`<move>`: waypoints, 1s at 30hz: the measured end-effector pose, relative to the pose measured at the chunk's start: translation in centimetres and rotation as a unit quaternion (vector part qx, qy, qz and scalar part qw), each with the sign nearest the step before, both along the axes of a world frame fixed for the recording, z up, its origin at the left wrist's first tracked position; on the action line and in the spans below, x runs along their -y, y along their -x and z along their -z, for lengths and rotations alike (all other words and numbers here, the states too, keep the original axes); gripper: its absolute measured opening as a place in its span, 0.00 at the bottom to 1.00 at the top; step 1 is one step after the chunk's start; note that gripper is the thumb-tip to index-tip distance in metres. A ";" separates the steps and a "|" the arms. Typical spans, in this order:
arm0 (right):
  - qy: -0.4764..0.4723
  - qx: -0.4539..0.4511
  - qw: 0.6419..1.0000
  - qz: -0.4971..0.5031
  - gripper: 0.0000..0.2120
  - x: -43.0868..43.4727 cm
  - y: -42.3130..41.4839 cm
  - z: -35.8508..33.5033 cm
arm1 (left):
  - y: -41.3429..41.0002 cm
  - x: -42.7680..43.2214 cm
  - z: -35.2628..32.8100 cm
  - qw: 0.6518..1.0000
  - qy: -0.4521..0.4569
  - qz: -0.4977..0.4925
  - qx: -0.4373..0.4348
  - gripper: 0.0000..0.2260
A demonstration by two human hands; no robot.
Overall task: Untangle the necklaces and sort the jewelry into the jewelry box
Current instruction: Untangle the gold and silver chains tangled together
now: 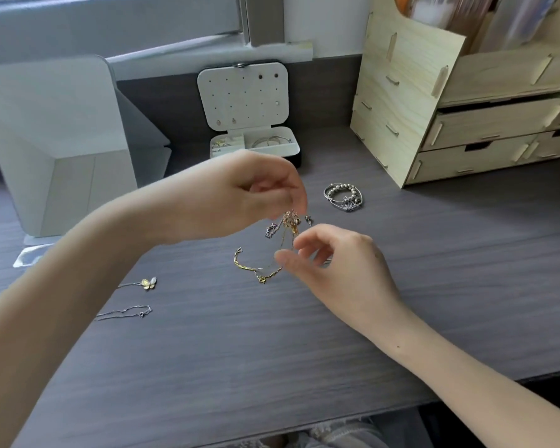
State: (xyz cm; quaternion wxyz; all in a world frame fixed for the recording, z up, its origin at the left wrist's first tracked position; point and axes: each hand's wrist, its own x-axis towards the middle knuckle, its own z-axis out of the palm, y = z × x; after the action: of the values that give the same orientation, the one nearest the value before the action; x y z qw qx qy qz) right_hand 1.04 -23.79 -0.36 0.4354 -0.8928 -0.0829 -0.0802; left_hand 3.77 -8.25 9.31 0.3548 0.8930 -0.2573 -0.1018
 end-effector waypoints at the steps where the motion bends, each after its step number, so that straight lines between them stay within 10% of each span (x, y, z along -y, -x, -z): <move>1: -0.017 0.002 1.000 -0.001 0.13 0.0 0.0 0.0 | 0.1 -0.1 -0.2 1.000 0.014 -0.005 -0.006 0.07; 10: -0.112 -0.036 0.992 -0.040 0.12 -1.4 0.4 -0.9 | 0.9 -0.3 0.4 0.993 0.095 -0.049 -0.041 0.10; 24: 0.096 0.082 0.991 -0.037 0.20 1.7 1.8 0.2 | 1.8 -1.4 5.3 0.973 0.154 -0.128 -0.113 0.13; 30: -0.216 -0.106 0.967 -0.077 0.20 2.0 0.7 0.2 | 2.4 -0.8 6.1 0.942 0.243 -0.160 -0.168 0.14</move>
State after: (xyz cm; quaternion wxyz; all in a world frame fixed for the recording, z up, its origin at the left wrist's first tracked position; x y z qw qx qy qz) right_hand 0.39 -25.84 -0.59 0.6293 -0.7718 -0.0851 0.0327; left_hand 1.33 -7.47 3.21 0.6109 0.7789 -0.0645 -0.1262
